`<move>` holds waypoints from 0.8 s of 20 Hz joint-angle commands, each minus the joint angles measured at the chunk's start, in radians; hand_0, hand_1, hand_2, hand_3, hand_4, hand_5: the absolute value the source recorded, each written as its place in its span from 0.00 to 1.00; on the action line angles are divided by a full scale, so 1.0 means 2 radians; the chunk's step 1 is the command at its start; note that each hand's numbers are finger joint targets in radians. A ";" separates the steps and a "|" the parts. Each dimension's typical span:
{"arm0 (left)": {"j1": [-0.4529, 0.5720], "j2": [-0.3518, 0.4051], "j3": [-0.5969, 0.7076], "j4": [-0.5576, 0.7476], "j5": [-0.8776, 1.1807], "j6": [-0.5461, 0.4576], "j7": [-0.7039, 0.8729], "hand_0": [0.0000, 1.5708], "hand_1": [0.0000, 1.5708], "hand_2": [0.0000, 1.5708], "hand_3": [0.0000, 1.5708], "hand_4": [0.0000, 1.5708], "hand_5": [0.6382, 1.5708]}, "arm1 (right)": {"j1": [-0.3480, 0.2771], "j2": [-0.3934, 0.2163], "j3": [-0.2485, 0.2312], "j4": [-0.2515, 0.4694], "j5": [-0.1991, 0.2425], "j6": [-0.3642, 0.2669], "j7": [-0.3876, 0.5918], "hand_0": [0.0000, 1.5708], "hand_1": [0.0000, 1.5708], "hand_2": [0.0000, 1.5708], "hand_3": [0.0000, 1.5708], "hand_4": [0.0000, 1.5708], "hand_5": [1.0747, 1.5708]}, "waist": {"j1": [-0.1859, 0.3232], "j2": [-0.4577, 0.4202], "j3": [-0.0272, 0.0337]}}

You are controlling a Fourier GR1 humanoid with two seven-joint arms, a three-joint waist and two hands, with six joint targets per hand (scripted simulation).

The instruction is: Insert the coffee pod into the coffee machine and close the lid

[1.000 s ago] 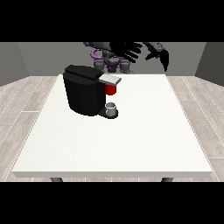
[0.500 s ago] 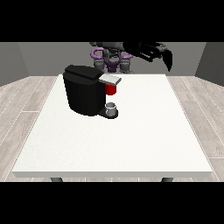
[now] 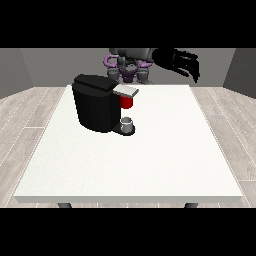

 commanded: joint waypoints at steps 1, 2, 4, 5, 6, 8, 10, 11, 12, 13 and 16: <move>-0.021 0.001 -0.007 -0.006 -0.003 -0.003 -0.014 0.00 0.00 0.00 0.00 0.14 1.00 | -0.022 -0.001 -0.011 0.013 0.002 -0.015 -0.023 0.00 0.00 0.00 0.00 0.00 1.00 | 0.012 0.044 0.0000; -0.033 0.004 0.007 0.002 0.002 0.006 -0.001 0.00 0.00 0.00 0.00 0.13 1.00 | -0.036 0.008 -0.016 0.017 -0.006 -0.014 0.001 0.00 0.00 0.00 0.00 0.00 1.00 | 0.008 0.029 0.0000; -0.021 0.020 0.015 -0.006 0.018 -0.016 0.010 0.00 0.00 0.00 0.00 0.20 1.00 | -0.023 -0.002 -0.023 0.023 -0.015 0.003 -0.016 0.00 0.00 0.00 0.00 0.03 1.00 | 0.012 0.019 0.0001; -0.007 0.018 0.006 -0.011 0.021 -0.028 0.004 0.00 0.00 0.00 0.00 0.21 1.00 | -0.020 -0.018 -0.025 0.028 -0.006 -0.004 -0.029 0.00 0.00 0.00 0.00 0.08 1.00 | 0.021 0.029 0.0001; -0.030 0.016 0.003 -0.011 0.014 -0.017 0.023 0.00 0.00 0.00 0.00 0.19 1.00 | -0.036 0.003 -0.022 0.033 -0.008 -0.007 -0.015 0.00 0.00 0.00 0.00 0.06 1.00 | 0.018 0.023 0.0001; -0.015 0.007 0.007 0.012 0.007 -0.004 -0.005 0.00 0.00 0.00 0.00 0.19 1.00 | -0.034 0.010 -0.019 0.025 -0.012 0.003 -0.019 0.00 0.00 0.00 0.00 0.00 1.00 | -0.006 0.025 -0.0001; -0.012 0.016 0.004 0.003 0.010 -0.019 -0.009 0.00 0.00 0.00 0.00 0.22 1.00 | -0.035 0.012 -0.019 0.031 -0.009 -0.004 -0.033 0.00 0.00 0.00 0.00 0.00 1.00 | 0.010 0.031 -0.0001; -0.010 0.014 0.013 0.005 0.024 -0.019 0.009 0.00 0.00 0.00 0.00 0.22 1.00 | -0.016 0.028 -0.016 0.029 -0.014 0.001 -0.035 0.00 0.00 0.00 0.00 0.00 1.00 | -0.006 0.003 0.0000; 0.000 0.005 0.002 -0.006 0.011 -0.008 0.005 0.00 0.00 0.00 0.00 0.22 1.00 | -0.010 0.026 -0.020 0.027 -0.021 0.008 -0.055 0.00 0.00 0.00 0.00 0.00 1.00 | -0.007 0.003 0.0002; -0.005 0.015 0.016 0.020 0.012 -0.010 -0.016 0.00 0.00 0.00 0.00 0.21 1.00 | -0.002 0.045 -0.010 0.010 -0.025 0.018 -0.064 0.00 0.00 0.00 0.00 0.00 1.00 | -0.036 0.003 0.0001; 0.027 -0.004 -0.004 -0.013 0.005 0.001 0.006 0.00 0.00 0.00 0.00 0.16 1.00 | 0.043 0.054 -0.005 0.014 -0.025 0.025 -0.111 0.00 0.00 0.00 0.00 0.11 1.00 | -0.033 -0.029 0.0003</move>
